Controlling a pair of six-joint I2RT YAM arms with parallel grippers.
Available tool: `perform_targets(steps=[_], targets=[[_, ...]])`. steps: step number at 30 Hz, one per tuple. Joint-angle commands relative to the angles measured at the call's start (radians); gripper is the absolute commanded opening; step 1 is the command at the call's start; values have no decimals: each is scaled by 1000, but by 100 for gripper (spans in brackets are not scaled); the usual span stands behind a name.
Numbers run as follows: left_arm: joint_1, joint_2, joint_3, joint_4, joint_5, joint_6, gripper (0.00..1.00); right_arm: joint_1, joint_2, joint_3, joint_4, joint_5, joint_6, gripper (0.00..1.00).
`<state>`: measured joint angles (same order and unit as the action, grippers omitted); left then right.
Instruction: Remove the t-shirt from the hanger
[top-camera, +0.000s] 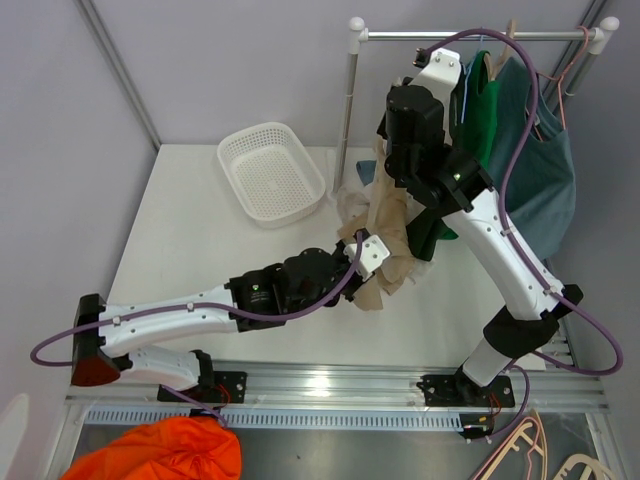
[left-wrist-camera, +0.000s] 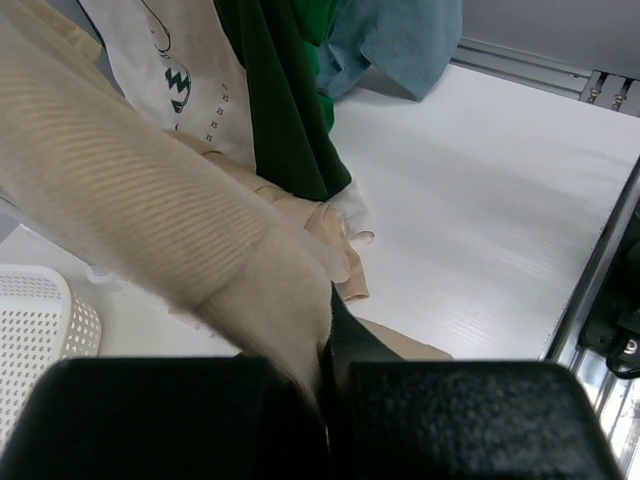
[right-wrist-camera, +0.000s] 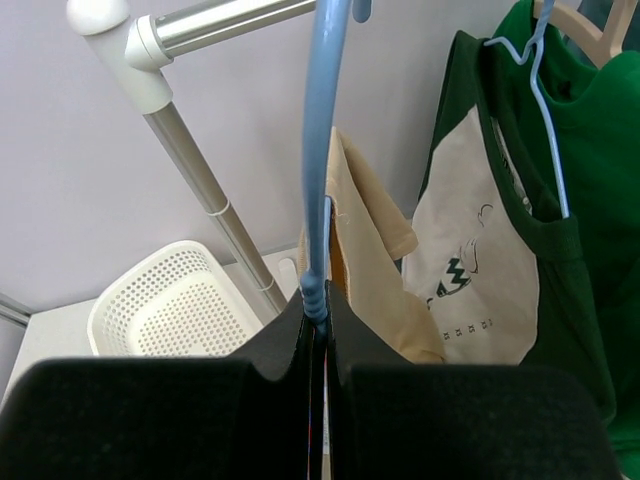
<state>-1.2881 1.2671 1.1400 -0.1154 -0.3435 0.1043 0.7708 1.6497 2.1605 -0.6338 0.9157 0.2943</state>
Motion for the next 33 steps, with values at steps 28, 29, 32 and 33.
perform_targets(steps=[28, 29, 32, 33], targets=[[-138, -61, -260, 123, -30, -429, 1, -185, 58, 208, -185, -343, 72, 0], [-95, -60, -234, 123, 0, -437, 1, -174, 45, 205, -220, -360, 80, 0], [36, -71, -162, 79, 34, -453, 1, -140, -4, 185, -357, -418, 97, 0], [83, -69, -143, 60, 29, -456, 1, -139, -28, 174, -387, -448, 94, 0]])
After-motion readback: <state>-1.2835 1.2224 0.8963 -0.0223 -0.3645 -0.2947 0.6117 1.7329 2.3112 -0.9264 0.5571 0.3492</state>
